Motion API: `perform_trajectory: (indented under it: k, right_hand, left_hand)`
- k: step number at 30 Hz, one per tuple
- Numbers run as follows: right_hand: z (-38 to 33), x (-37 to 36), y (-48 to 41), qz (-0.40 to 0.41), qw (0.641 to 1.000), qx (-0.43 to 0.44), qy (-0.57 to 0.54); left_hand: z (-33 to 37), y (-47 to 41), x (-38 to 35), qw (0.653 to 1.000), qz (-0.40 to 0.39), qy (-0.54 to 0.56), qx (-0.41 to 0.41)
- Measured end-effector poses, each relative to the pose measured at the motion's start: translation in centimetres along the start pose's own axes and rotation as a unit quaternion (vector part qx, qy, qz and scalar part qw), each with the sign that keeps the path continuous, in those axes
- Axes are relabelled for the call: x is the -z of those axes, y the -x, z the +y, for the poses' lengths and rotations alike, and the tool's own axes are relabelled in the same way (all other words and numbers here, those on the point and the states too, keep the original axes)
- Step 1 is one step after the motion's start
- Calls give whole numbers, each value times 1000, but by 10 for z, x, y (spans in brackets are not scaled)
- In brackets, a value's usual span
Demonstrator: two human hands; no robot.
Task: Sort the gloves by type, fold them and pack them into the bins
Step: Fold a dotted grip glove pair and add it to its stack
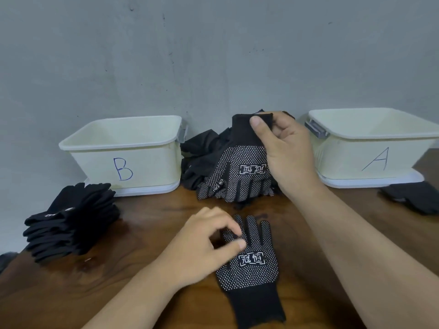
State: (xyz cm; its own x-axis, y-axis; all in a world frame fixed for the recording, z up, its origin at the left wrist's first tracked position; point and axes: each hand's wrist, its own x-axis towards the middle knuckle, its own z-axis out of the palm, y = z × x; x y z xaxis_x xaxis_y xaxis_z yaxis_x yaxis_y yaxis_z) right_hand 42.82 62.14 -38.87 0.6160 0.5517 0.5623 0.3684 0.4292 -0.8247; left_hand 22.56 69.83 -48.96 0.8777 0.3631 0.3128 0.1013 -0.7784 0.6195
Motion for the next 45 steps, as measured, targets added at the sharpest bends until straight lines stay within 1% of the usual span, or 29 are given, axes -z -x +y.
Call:
perform_trajectory:
  k: [2, 4, 8, 11, 13, 15, 18, 21, 23, 26, 32, 40, 42, 45]
  right_hand:
    - [2, 8, 4, 4, 1000, -11, -10]
    - [5, 15, 8, 16, 999, -20, -20]
    - [7, 23, 16, 37, 999, -21, -17]
    - [9, 24, 19, 43, 999, -22, -6]
    - [12, 24, 20, 41, 999, -29, -3]
    - [15, 21, 23, 34, 999, -32, -1]
    - [19, 16, 29, 20, 999, -33, 10]
    - [19, 11, 36, 7, 999, -41, 22]
    - [19, 8, 39, 0, 999, -44, 19]
    - [18, 8, 44, -4, 999, -50, 20]
    - [9, 18, 58, -14, 998, -51, 17]
    - [1, 41, 110, -42, 995, -87, 16]
    - [-1, 48, 124, -57, 993, -101, 11]
    - [-4, 65, 147, -115, 985, -128, 13]
  left_hand:
    - [3, 4, -7, 996, -75, -52, -26]
    - [8, 5, -15, 991, -105, -70, -49]
    - [24, 8, -34, 988, -101, -88, -82]
    - [27, 7, -31, 990, -69, -71, -99]
    - [21, 6, -20, 996, -24, -36, -81]
    - [12, 4, -9, 999, 25, -11, -44]
    - [-5, -1, -2, 995, 87, 17, 48]
    - [-18, -7, 0, 978, 114, 84, 152]
    - [-21, -10, 0, 970, 124, 106, 182]
    - [-18, -11, 1, 965, 130, 111, 199]
    - [-15, -10, 1, 967, 119, 94, 205]
    - [-10, -10, 3, 966, 117, 90, 213]
    - [-9, -10, 3, 966, 117, 96, 210]
    - [-6, -10, 3, 966, 114, 94, 211]
